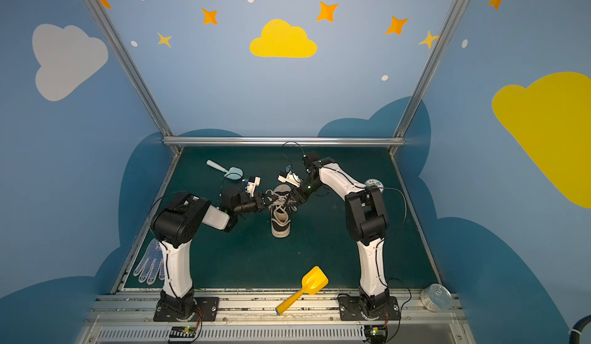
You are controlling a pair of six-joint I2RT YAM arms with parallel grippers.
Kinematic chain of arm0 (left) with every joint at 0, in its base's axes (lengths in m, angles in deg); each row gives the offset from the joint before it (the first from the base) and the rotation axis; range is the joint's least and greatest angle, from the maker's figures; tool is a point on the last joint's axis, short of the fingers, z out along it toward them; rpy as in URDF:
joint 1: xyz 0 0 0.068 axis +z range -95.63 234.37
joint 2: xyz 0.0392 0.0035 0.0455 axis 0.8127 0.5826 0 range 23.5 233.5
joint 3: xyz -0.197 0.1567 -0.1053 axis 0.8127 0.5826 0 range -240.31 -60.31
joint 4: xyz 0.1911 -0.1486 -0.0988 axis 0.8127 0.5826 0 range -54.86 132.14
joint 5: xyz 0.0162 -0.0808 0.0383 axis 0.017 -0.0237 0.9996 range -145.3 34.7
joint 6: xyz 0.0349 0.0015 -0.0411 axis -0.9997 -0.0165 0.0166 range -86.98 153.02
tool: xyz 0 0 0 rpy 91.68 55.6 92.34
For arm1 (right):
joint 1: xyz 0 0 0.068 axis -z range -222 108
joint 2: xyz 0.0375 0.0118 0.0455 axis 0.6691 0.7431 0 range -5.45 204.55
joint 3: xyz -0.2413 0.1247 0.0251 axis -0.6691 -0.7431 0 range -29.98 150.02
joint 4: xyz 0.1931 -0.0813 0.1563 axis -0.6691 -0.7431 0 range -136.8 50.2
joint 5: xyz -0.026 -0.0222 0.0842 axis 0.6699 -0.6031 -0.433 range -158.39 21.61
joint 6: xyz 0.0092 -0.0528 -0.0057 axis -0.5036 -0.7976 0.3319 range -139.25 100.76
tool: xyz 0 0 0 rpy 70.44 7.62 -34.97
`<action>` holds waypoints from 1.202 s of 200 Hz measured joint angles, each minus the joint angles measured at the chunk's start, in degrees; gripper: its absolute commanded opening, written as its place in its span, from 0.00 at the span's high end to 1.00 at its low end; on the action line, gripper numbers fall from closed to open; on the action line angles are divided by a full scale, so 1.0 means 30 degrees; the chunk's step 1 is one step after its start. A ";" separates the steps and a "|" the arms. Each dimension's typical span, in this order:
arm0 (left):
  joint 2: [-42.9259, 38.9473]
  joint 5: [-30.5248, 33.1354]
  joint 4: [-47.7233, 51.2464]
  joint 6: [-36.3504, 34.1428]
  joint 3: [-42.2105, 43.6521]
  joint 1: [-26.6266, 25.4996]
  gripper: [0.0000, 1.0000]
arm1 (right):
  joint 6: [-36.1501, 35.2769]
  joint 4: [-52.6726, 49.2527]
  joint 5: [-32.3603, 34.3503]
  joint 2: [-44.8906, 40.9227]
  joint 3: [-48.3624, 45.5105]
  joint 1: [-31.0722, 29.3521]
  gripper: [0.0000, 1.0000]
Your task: Tie the shoes
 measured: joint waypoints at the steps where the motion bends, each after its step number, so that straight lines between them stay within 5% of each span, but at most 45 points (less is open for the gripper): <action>1: 0.0000 0.0000 0.0000 0.0000 0.0000 0.0000 0.97 | -0.0044 0.0007 -0.0022 0.0007 0.0015 0.0000 0.51; 57: 0.0000 -0.0015 0.0000 0.0000 0.0000 0.0022 0.97 | -0.0197 -0.0386 0.0022 0.0590 0.0153 -0.0197 0.67; 94: 0.0000 -0.0044 0.0000 0.0000 0.0000 0.0029 0.97 | -0.0503 -0.1020 0.0226 0.0969 0.0495 -0.0401 0.68; 175: 0.0000 -0.0066 0.0007 0.0007 0.0000 0.0044 0.97 | 0.0087 -0.0765 0.0291 0.0991 0.0546 -0.0350 0.40; 240: 0.0000 -0.0080 0.0007 0.0015 0.0000 0.0080 0.97 | 0.0656 -0.0583 -0.0117 0.0969 0.0546 0.0262 0.32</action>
